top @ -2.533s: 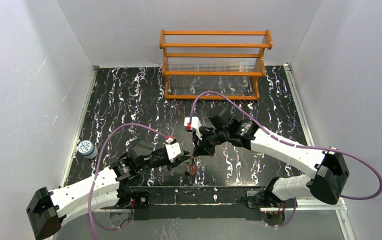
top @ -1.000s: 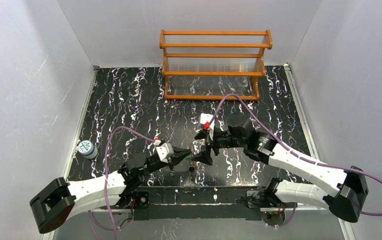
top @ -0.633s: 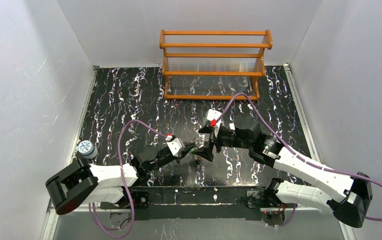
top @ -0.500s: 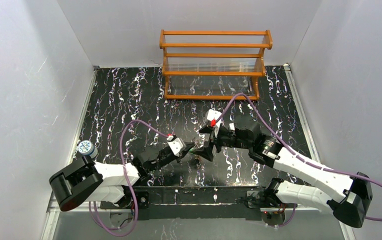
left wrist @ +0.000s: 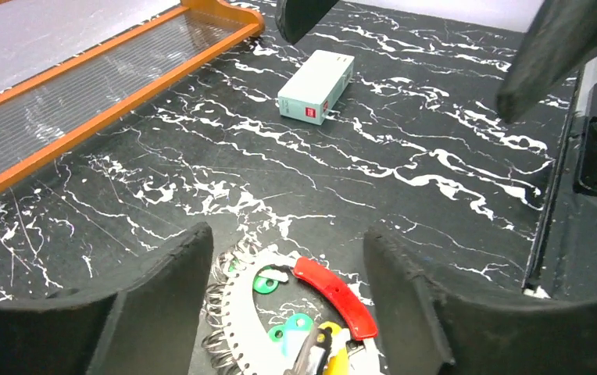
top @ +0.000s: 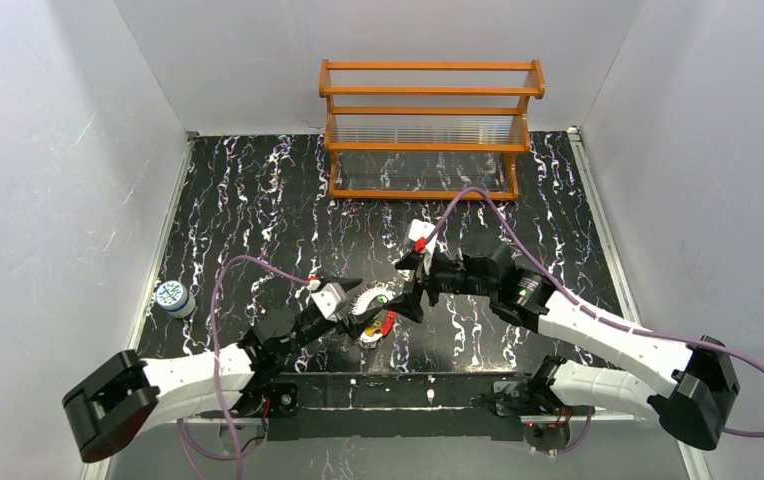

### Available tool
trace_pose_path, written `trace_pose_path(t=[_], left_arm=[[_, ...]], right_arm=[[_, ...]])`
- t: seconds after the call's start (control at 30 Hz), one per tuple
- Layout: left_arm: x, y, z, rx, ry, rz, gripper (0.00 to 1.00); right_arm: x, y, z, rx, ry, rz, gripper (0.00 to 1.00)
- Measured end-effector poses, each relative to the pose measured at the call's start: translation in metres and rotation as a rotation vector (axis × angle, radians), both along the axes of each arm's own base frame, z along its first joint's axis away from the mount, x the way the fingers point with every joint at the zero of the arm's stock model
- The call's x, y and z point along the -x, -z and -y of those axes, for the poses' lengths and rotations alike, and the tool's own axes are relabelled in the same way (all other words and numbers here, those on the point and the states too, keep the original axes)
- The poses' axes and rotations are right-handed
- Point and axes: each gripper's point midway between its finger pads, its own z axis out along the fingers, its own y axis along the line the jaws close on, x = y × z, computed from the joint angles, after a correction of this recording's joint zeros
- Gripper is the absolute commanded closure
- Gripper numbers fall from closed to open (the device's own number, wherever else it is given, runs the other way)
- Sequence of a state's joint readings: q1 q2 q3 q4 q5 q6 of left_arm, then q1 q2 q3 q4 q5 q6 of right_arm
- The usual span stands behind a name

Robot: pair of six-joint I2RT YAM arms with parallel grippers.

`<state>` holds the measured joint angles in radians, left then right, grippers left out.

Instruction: Put the keys on the keyring

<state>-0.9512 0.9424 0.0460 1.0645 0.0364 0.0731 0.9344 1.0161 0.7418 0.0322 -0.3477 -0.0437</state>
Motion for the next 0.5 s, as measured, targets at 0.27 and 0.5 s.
trace_pose_path(t=[0.27, 0.5], left_arm=[[-0.001, -0.011, -0.009, -0.006, -0.041, -0.043, 0.02], [-0.022, -0.007, -0.016, -0.079, -0.163, -0.114, 0.02]], right_arm=[[-0.020, 0.005, 0.003, -0.049, 0.022, -0.084, 0.01], [-0.055, 0.031, 0.023, -0.083, 0.138, -0.211, 0.01]])
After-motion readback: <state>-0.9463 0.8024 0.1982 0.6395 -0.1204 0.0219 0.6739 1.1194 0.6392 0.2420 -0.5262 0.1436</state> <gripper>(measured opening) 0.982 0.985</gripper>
